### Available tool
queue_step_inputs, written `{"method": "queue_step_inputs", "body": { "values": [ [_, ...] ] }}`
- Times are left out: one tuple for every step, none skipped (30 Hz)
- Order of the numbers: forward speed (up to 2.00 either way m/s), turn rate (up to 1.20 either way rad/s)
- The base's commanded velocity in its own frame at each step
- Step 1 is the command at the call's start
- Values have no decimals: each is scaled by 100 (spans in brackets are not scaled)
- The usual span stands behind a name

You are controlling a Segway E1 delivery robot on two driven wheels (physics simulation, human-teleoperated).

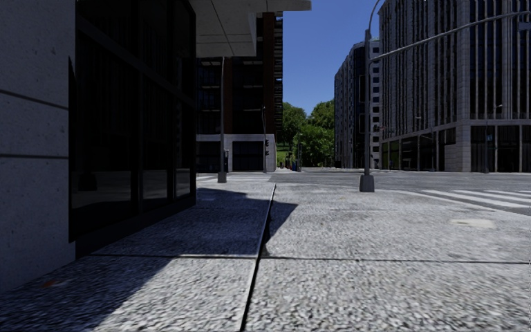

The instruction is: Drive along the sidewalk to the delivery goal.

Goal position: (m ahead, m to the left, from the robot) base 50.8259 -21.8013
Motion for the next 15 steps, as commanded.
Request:
{"method": "queue_step_inputs", "body": {
  "values": [
    [200,0],
    [200,0],
    [200,0],
    [200,0],
    [200,0],
    [200,0],
    [200,0],
    [200,0],
    [200,0],
    [200,0],
    [200,0],
    [200,2],
    [200,10],
    [200,18],
    [200,25]
  ]
}}
